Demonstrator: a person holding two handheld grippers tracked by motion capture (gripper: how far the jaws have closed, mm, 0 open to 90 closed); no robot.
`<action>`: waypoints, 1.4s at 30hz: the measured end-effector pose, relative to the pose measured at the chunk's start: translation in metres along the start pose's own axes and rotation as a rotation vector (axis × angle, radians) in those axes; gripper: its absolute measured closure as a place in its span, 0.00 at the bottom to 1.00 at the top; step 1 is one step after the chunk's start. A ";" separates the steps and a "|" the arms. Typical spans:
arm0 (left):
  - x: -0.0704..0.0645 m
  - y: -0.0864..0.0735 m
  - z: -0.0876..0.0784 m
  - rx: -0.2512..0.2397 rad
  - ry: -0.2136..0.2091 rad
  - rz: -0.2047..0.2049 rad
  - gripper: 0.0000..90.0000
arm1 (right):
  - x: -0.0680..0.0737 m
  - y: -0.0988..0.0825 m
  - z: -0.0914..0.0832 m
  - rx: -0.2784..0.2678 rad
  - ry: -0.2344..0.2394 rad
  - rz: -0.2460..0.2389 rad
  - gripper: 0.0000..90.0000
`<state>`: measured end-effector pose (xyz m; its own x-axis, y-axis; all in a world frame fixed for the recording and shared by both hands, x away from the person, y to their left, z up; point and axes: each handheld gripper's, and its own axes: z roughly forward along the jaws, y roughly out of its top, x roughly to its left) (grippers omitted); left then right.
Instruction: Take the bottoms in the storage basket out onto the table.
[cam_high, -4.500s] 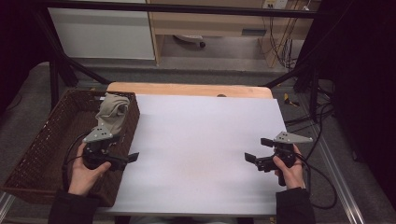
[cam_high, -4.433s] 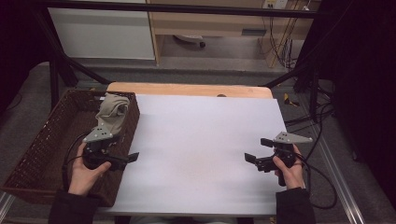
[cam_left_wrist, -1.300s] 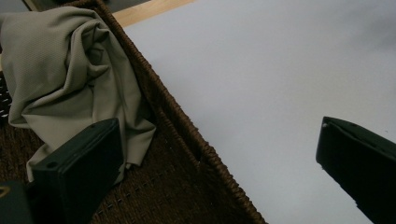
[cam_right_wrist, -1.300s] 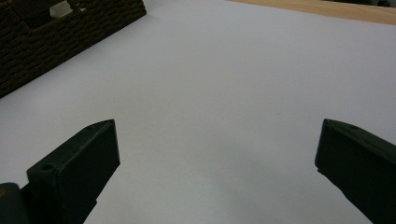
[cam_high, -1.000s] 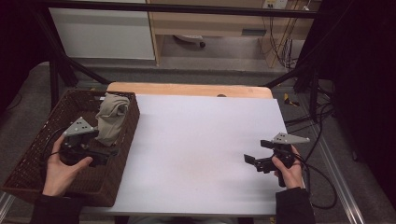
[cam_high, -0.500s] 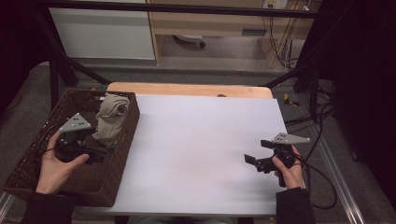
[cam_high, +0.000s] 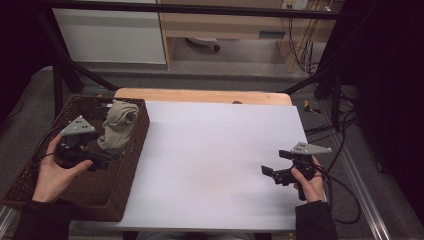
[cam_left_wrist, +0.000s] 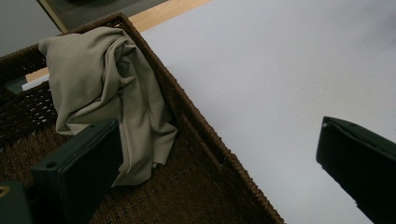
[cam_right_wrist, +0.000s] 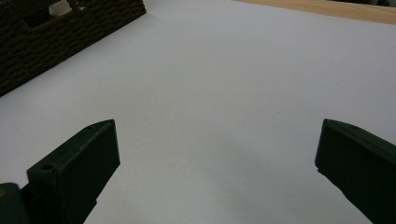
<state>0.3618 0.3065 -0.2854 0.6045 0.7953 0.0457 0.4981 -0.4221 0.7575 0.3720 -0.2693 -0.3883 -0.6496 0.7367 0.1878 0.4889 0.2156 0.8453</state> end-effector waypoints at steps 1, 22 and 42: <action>0.001 0.001 0.000 0.002 0.004 0.001 0.00 | 0.000 0.000 0.000 0.001 -0.001 0.001 0.00; 0.017 0.021 0.006 0.027 0.049 0.006 0.00 | 0.000 0.000 0.000 0.000 -0.004 -0.001 0.00; 0.034 0.034 0.022 0.065 0.104 0.001 0.00 | 0.000 0.000 0.001 0.002 -0.004 -0.001 0.00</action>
<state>0.4131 0.3096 -0.2725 0.5389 0.8342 0.1169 0.5388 -0.4480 0.7135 0.3723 -0.2688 -0.3887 -0.6479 0.7390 0.1849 0.4894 0.2177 0.8444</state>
